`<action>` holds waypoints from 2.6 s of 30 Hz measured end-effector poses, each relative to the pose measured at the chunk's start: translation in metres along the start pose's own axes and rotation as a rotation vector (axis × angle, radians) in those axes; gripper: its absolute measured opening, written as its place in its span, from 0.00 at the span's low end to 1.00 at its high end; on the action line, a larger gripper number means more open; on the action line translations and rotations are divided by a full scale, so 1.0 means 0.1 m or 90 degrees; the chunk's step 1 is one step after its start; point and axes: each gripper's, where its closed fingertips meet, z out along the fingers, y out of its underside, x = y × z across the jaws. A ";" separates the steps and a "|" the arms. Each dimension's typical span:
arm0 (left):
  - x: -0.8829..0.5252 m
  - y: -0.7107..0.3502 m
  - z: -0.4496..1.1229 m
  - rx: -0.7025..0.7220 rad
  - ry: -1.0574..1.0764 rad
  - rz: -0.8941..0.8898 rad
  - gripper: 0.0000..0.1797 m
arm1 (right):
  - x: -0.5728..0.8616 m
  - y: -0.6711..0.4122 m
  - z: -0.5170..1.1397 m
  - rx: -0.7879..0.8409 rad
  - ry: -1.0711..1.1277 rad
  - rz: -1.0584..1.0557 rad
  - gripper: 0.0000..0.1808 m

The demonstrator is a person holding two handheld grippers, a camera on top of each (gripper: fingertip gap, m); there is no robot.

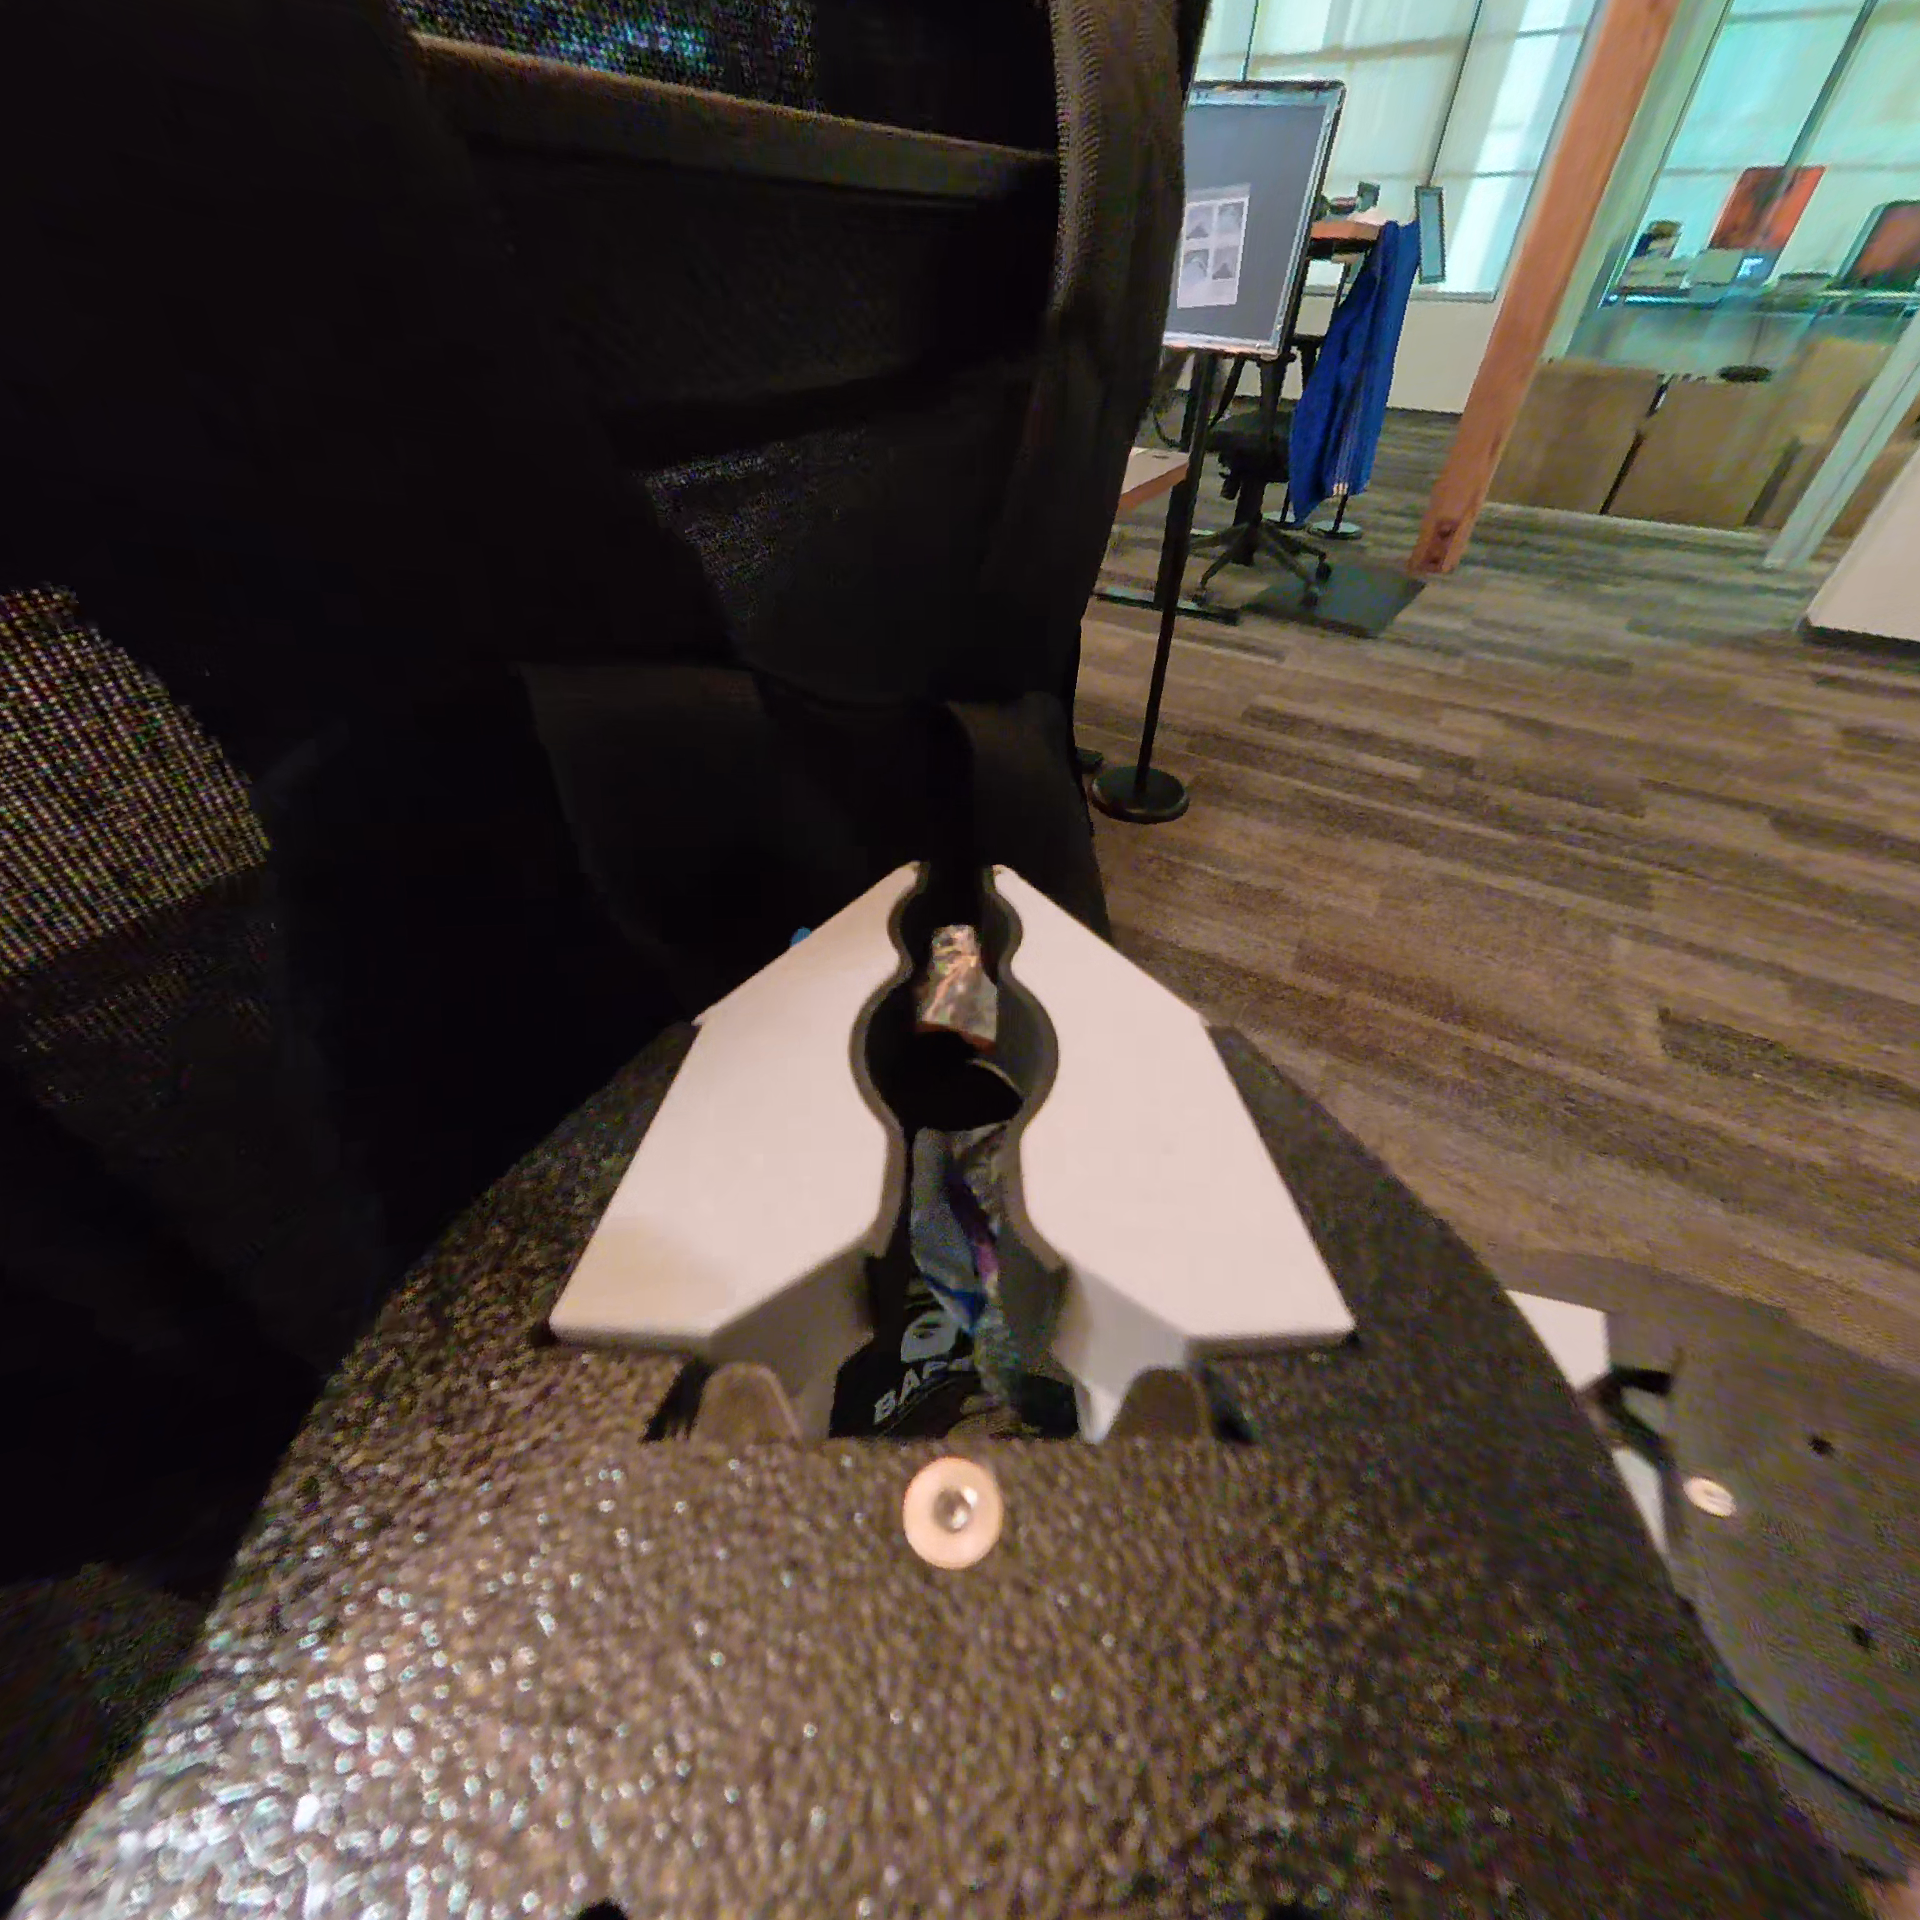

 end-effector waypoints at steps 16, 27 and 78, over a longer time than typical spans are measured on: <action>0.10 0.09 -0.04 -0.009 0.045 0.005 0.02 | 0.32 -0.18 0.08 0.042 0.017 0.136 0.00; 0.84 0.23 -0.16 -0.070 -0.015 0.632 0.21 | 0.60 -0.25 -0.15 0.015 -0.183 0.090 0.00; 0.33 0.84 -0.02 -0.437 0.085 0.777 0.00 | 0.98 2.75 0.71 -0.111 -0.285 0.552 0.00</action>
